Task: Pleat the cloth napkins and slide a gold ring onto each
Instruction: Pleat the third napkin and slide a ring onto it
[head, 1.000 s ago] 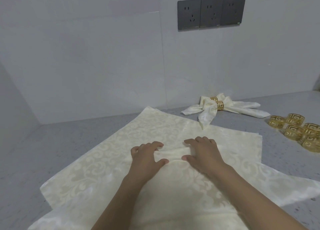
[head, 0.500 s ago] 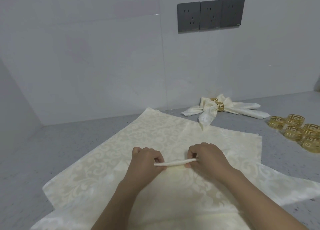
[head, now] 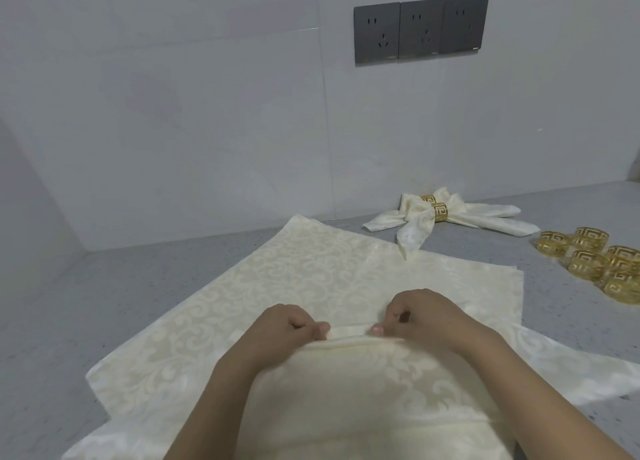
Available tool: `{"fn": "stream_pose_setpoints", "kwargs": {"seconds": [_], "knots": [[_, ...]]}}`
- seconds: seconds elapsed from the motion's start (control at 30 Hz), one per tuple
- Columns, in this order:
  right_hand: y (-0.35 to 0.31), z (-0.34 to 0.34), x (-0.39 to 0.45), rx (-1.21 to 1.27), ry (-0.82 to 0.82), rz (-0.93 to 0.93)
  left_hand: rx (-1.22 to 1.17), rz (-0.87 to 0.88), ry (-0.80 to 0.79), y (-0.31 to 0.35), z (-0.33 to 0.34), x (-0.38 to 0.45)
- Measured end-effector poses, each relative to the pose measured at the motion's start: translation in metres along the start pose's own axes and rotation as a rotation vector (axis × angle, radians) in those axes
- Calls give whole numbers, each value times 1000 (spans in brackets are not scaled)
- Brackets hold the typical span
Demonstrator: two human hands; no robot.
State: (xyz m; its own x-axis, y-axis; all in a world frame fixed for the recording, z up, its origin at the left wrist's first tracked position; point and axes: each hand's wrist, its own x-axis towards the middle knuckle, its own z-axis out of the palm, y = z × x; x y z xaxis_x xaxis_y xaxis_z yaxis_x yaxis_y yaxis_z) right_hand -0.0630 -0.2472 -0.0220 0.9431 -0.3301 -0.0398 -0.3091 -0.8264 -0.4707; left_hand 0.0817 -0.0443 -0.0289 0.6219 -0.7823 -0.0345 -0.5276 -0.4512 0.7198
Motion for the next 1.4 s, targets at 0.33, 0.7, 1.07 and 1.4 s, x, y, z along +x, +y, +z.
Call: {"fn": "stream_pose_setpoints", "kwargs": {"seconds": [0.33, 0.7, 1.07, 1.4], "knots": [[1, 19, 10, -122, 28, -35, 319, -10, 82, 8, 12, 4], [-17, 18, -12, -227, 221, -94, 336, 38, 158, 27, 17, -15], [-12, 20, -57, 14, 154, -61, 138, -8, 126, 15, 27, -66], [-14, 37, -58, 47, 218, 44, 178, 25, 169, 19, 36, -64]]}}
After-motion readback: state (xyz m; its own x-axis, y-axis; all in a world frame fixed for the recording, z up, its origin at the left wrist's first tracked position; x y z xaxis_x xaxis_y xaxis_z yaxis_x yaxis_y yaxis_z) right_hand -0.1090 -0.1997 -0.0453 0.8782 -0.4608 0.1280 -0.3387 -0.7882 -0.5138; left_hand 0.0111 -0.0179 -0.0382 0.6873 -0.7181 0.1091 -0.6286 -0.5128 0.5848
